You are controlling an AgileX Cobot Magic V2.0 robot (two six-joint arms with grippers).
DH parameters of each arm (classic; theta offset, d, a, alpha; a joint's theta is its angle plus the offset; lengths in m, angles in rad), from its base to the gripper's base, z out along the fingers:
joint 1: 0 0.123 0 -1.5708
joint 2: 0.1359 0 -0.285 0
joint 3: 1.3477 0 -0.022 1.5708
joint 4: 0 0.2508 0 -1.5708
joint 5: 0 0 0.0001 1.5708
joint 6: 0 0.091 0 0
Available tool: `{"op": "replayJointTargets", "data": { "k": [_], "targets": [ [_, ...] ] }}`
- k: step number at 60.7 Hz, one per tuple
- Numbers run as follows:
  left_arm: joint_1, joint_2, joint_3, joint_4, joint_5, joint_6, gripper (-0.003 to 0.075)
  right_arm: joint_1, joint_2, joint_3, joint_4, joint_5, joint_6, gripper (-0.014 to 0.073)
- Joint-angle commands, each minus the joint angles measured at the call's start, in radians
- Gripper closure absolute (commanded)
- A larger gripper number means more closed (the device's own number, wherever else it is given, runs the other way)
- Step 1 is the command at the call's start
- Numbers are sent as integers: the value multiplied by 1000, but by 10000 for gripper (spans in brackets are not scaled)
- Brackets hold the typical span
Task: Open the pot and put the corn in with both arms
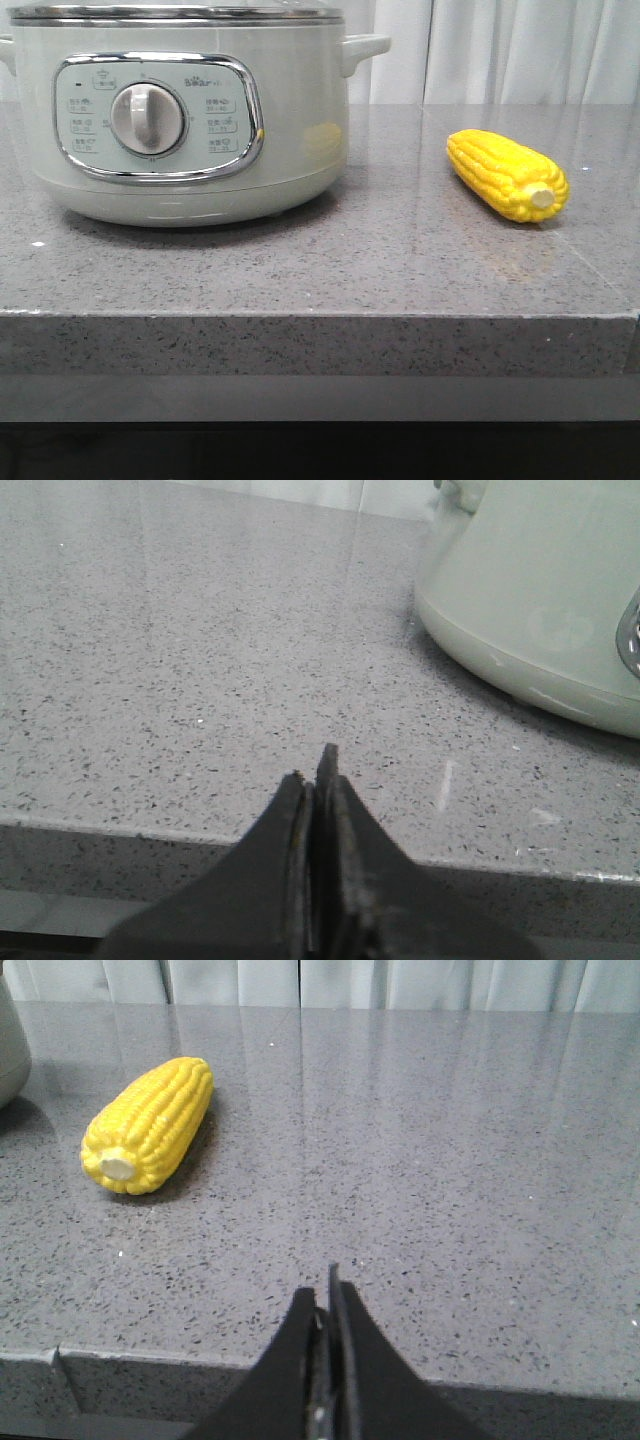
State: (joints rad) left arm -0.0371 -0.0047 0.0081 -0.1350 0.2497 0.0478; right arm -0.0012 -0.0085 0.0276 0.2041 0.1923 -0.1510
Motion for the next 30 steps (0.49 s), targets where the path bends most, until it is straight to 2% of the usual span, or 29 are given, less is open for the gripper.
{"op": "replayJointTargets", "data": {
  "k": [1, 9, 15, 24, 30],
  "targets": [
    [-7, -23, 0, -10, -86, 1, 738, -5, -20, -2, -4, -82, 0, 657],
    [-7, -23, 0, -18, -103, 1, 738, -4, -20, -3, 11, -106, 1, 657],
    [-9, -23, -21, -54, -187, 1, 738, -4, -20, -30, 11, -116, 1, 657],
    [-9, 10, -139, -52, -211, 1, 738, -4, 3, -152, 10, -83, 1, 657],
    [-9, 94, -251, -51, -161, 1, 738, -4, 75, -271, 10, -57, 1, 656]
  ]
}}
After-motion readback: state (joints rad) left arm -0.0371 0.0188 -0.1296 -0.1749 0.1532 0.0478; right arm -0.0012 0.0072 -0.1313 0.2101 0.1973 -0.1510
